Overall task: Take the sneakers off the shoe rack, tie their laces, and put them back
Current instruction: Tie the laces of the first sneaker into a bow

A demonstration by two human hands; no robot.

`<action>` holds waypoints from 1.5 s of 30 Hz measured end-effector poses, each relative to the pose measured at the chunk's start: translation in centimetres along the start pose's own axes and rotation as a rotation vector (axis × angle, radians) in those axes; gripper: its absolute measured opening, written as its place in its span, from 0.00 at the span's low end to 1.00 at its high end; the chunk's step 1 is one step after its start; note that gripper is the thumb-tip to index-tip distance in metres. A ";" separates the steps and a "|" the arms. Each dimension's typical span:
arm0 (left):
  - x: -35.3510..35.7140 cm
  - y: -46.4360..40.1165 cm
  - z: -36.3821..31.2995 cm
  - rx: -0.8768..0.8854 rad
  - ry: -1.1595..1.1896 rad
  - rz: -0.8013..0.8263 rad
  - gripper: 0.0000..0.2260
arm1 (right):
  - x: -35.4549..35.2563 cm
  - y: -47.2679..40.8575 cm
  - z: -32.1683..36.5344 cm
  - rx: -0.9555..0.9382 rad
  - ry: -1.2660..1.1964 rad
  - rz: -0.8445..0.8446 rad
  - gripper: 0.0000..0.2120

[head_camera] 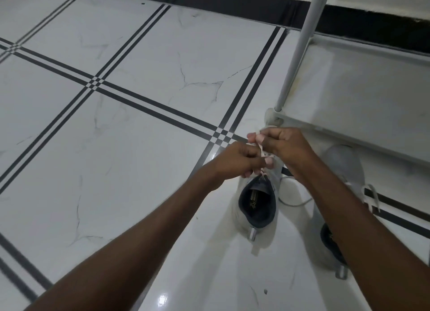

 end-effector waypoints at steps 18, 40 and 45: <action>-3.4 0.2 -0.2 0.416 -0.651 -0.483 0.09 | 1.3 -0.2 -3.2 0.135 0.265 0.154 0.11; -2.8 2.2 4.8 -0.099 -0.442 -0.518 0.18 | -1.2 3.5 -5.7 -0.111 0.934 -0.391 0.09; -0.6 1.2 3.0 -0.034 -0.579 -0.352 0.07 | 0.6 4.8 -6.7 -0.085 0.739 -0.264 0.07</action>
Point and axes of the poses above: each hand's wrist, its own y-axis away from the middle knuckle, its own x-axis out of the palm, z = x × y, the point moved 5 cm from there along -y, towards the middle knuckle, and after that the axes turned 2 degrees about -x, right-handed, at the moved point
